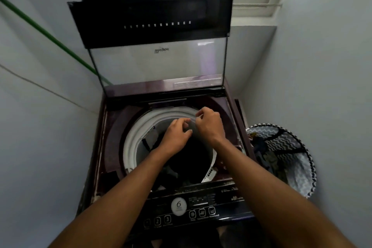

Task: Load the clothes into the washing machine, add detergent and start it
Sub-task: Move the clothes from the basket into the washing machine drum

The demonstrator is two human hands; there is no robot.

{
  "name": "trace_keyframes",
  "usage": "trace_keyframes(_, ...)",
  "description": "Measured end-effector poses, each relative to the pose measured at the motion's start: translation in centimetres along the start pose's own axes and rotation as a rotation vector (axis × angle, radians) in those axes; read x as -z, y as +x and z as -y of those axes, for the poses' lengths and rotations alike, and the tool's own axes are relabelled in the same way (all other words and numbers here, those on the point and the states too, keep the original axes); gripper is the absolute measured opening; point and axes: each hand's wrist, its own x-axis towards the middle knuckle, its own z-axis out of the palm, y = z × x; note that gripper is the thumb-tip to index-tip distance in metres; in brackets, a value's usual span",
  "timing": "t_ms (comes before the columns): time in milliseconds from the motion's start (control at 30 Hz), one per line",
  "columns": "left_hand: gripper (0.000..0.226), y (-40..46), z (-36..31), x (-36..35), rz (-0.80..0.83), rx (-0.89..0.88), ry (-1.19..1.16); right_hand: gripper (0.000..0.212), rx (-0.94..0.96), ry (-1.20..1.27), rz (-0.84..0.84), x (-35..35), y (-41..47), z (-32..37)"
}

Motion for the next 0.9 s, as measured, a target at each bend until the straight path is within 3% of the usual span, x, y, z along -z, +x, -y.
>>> trace_keyframes(200, 0.024, 1.4, -6.6, -5.3, 0.009, -0.212, -0.016, 0.015, 0.006, -0.033, -0.28, 6.0, 0.9, -4.9)
trace_keyframes(467, 0.026, 4.2, -12.3, -13.7, 0.046, -0.529, 0.219, 0.018, -0.268, -0.03, -0.317, 10.5, 1.8, -17.3)
trace_keyframes(567, 0.025, 5.5, -14.0, -16.9, 0.129, -0.609, 0.317, 0.02, -0.395, -0.015, -0.295, 11.1, 1.9, -22.2)
trace_keyframes(900, 0.029, 9.9, -15.0, -27.1, 0.632, -0.368, 0.545, 0.011, -0.685, 0.053, 0.059, 9.3, 3.2, -34.5)
